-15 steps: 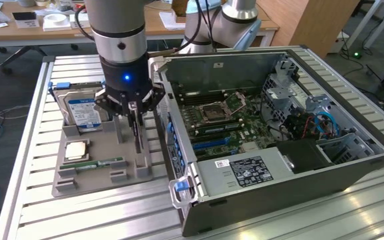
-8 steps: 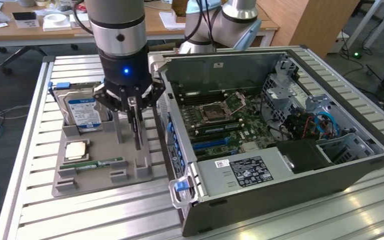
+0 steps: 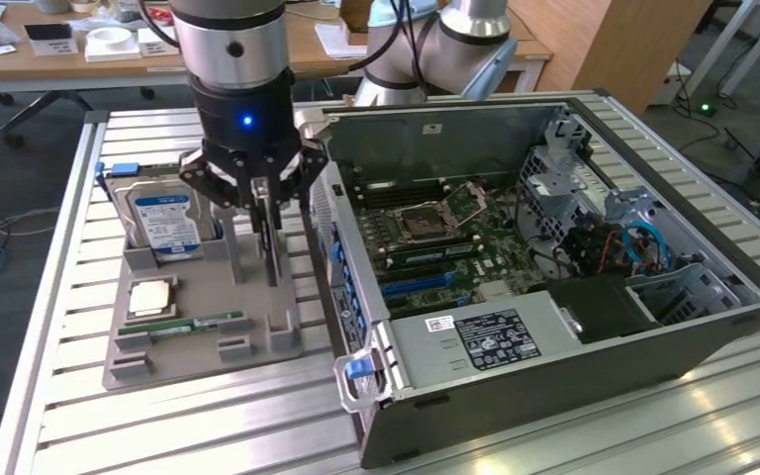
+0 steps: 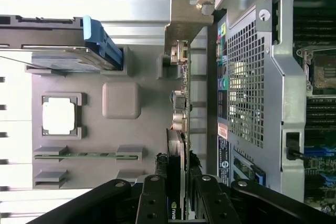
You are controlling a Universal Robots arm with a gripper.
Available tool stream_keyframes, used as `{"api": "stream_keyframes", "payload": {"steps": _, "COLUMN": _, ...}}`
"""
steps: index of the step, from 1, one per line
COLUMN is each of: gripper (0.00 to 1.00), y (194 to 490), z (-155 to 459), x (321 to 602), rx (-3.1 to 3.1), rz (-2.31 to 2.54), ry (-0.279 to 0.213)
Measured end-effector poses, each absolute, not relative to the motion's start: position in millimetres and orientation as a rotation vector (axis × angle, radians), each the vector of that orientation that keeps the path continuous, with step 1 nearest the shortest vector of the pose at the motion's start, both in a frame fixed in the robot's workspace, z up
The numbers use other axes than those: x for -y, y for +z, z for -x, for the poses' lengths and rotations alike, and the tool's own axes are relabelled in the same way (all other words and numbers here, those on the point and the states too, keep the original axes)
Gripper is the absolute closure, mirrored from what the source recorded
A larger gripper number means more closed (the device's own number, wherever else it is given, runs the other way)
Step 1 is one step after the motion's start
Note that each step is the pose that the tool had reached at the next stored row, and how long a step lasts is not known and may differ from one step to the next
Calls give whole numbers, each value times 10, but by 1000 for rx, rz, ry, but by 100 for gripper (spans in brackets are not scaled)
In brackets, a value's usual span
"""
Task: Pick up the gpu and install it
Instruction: 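Pick up the gpu and move the gpu toward the slot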
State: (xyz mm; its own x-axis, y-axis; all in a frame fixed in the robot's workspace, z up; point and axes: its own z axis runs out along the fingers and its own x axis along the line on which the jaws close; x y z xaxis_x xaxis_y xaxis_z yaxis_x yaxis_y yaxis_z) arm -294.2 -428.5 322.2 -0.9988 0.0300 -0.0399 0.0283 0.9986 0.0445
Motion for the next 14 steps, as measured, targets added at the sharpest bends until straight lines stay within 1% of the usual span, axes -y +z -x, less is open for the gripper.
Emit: {"api": "stream_keyframes", "payload": {"steps": 14, "gripper": 74, "y": 3641, "z": 2942, "x": 4285, "rx": -3100, "rz": -47, "ry": 68}}
